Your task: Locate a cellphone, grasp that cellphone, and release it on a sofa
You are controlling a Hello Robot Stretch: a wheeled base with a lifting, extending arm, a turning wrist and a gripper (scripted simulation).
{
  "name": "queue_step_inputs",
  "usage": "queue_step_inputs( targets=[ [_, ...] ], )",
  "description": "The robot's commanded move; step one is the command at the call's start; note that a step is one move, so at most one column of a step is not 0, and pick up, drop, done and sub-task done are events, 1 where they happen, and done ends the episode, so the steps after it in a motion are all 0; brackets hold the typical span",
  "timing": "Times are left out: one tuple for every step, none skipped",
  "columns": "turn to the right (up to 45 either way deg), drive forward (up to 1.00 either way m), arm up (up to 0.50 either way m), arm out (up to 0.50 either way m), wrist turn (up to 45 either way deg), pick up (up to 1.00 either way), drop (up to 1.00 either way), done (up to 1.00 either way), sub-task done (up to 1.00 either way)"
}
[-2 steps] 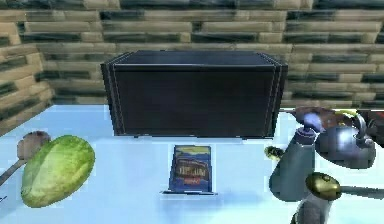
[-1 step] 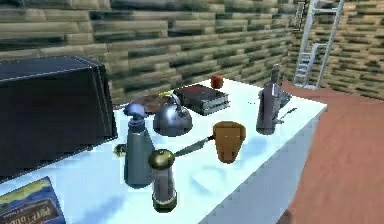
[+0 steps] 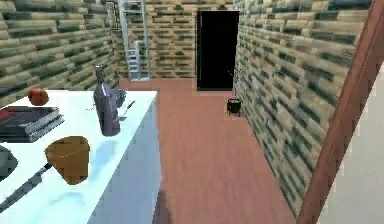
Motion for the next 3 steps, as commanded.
queue_step_inputs(
  targets=[
    [45.0,0.00,0.00,0.00,0.0,0.00,0.00,0.00,0.00],
    [42.0,0.00,0.00,0.00,0.0,0.00,0.00,0.00,0.00],
    [0.0,0.15,0.00,0.00,0.0,0.00,0.00,0.00,0.00]
  ],
)
